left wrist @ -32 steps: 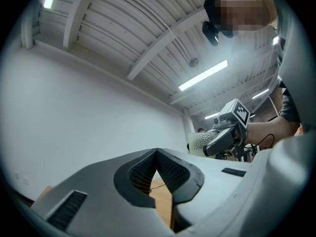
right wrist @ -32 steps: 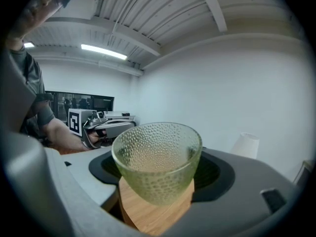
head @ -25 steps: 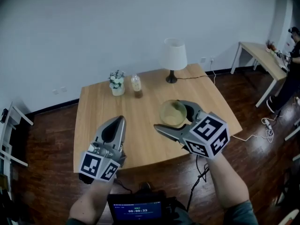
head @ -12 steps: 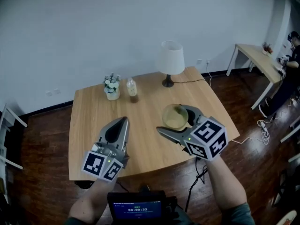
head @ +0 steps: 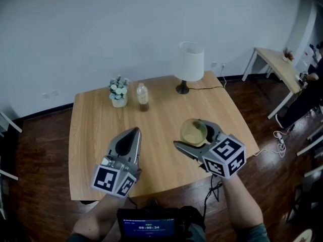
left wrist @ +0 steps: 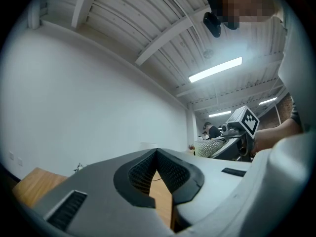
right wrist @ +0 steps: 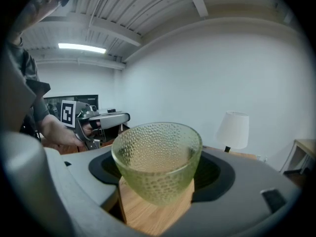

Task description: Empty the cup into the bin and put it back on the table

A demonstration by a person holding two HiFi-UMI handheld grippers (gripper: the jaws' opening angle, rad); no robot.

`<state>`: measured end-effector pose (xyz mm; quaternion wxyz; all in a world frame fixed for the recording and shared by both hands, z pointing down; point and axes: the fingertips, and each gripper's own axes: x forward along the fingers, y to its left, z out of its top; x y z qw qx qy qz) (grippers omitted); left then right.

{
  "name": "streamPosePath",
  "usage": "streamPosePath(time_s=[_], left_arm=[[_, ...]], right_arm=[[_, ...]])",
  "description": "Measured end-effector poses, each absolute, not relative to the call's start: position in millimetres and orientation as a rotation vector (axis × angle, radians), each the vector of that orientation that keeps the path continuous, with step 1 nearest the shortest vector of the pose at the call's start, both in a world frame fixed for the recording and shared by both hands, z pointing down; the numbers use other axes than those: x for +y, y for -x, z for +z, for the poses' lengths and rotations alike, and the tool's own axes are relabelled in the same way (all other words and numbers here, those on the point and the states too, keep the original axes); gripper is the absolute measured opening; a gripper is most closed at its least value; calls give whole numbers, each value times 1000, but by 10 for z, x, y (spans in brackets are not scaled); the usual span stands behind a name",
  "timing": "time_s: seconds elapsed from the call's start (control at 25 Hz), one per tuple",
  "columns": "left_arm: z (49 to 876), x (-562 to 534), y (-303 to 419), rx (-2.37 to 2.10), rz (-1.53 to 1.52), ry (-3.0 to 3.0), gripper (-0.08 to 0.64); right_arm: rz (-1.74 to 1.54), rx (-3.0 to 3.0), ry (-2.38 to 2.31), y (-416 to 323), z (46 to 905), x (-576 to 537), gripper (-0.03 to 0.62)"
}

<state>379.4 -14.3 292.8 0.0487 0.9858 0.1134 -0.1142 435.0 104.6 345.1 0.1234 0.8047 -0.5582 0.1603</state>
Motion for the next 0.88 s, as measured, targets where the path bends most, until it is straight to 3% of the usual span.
streamPosePath(time_s=[0.88], left_arm=[[4655, 28, -4585, 81, 227, -2943, 0]], right_arm=[[718, -1755, -2230, -5185, 5190, 1049, 397]])
